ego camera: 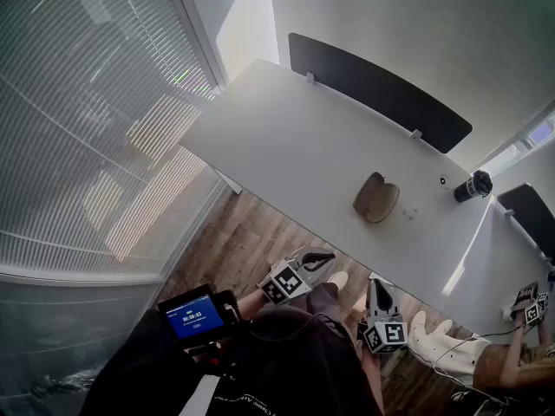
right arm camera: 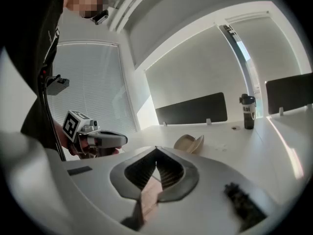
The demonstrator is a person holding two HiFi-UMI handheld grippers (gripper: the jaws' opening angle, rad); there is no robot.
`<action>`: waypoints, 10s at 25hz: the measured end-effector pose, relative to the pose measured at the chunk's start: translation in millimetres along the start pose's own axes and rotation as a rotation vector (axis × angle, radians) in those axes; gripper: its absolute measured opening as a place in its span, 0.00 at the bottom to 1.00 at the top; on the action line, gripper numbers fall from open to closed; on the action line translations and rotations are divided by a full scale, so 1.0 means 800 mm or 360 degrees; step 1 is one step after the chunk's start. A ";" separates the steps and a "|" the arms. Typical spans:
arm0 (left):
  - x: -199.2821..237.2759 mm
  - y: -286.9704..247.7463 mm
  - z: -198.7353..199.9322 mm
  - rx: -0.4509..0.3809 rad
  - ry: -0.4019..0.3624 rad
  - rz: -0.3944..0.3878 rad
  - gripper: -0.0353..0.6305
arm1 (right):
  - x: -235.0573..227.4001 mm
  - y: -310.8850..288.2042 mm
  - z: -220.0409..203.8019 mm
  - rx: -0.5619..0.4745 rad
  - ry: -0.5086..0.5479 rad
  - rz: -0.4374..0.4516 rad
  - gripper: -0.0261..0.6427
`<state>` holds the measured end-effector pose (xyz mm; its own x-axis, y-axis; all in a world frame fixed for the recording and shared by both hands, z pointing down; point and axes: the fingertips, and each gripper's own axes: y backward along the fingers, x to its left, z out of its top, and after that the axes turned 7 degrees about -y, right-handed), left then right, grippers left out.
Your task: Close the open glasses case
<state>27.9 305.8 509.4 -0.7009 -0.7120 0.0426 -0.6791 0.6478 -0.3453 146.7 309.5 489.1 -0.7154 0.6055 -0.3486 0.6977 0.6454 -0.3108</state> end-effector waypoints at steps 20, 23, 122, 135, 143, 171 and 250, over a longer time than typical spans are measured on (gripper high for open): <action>0.181 -0.159 -0.065 0.0391 0.0040 0.0072 0.14 | -0.163 -0.172 0.040 0.0174 -0.0060 0.0097 0.05; 0.204 -0.179 -0.080 0.0444 0.0047 -0.0005 0.14 | -0.182 -0.198 0.038 0.0203 -0.0134 0.0019 0.05; 0.204 -0.240 -0.131 0.0695 0.0121 -0.0449 0.06 | -0.137 -0.411 -0.027 0.0771 -0.0170 0.0576 0.05; 0.205 -0.242 -0.131 0.0704 0.0137 -0.0414 0.06 | -0.287 -0.414 0.001 0.0829 -0.0734 0.0198 0.05; 0.208 -0.243 -0.132 0.0691 0.0191 -0.0404 0.06 | -0.265 -0.397 -0.014 0.0792 -0.0652 0.0226 0.05; 0.202 -0.243 -0.125 0.0765 -0.0197 -0.0429 0.06 | -0.265 -0.452 -0.035 0.1777 0.0437 0.1201 0.19; 0.249 -0.305 -0.121 0.1319 -0.0654 -0.0550 0.04 | -0.194 -0.494 -0.010 0.1594 0.0675 0.1334 0.05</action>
<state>32.9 31.9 692.6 -0.2557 -0.9667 -0.0099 -0.3547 0.1033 -0.9292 -18.5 -35.8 673.4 0.0995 0.8554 -0.5083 0.5214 -0.4799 -0.7056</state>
